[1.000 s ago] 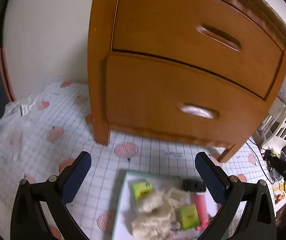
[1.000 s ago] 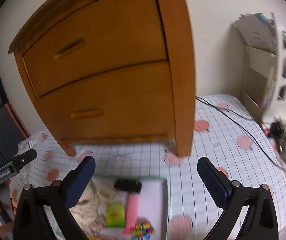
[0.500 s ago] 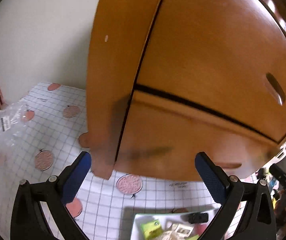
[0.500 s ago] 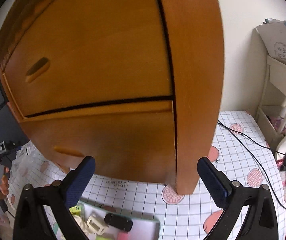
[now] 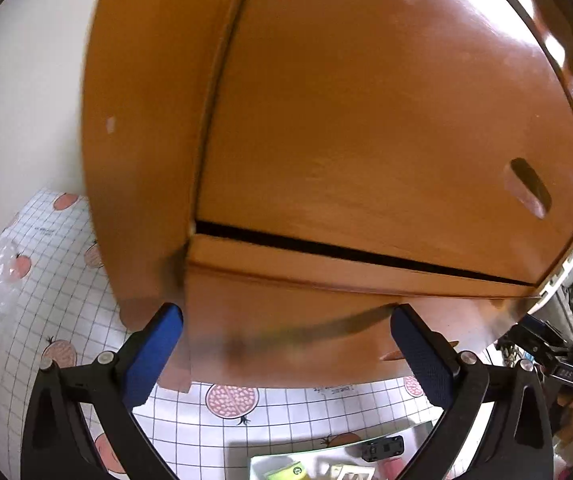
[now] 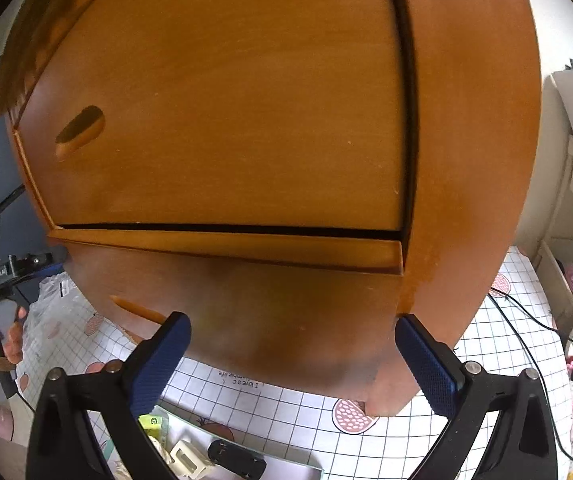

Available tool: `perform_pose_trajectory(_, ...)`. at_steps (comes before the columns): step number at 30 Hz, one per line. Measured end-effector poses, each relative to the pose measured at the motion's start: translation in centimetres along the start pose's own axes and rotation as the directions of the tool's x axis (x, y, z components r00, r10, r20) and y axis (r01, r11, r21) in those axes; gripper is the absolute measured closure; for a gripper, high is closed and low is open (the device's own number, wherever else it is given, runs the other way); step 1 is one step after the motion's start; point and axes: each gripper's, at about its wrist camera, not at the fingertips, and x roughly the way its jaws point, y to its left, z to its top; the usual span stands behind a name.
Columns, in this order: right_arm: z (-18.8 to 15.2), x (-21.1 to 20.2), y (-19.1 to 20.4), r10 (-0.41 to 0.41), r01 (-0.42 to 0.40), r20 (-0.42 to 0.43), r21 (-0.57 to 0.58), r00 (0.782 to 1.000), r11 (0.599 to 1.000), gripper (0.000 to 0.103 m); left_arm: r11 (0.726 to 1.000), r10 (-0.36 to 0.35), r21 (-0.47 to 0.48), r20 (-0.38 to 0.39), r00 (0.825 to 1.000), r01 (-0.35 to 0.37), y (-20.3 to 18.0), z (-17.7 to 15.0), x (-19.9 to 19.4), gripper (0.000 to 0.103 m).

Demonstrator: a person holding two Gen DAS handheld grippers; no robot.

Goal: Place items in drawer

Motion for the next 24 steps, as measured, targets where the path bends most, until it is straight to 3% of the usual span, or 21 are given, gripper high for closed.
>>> perform_pose_trajectory(10, -0.7, 0.5, 0.6, 0.001, -0.001, -0.005, -0.018, 1.000, 1.000, 0.000, 0.998, 0.040, 0.040, 0.000, 0.999, -0.040, -0.3, 0.0, 0.5, 0.000)
perform_pose_trajectory(24, -2.9, -2.3, 1.6, 0.001, -0.001, 0.000, -0.005, 1.000, 1.000, 0.000, 0.997, 0.058, 0.041, 0.000, 0.998, -0.058, -0.7, -1.9, -2.9, 0.000)
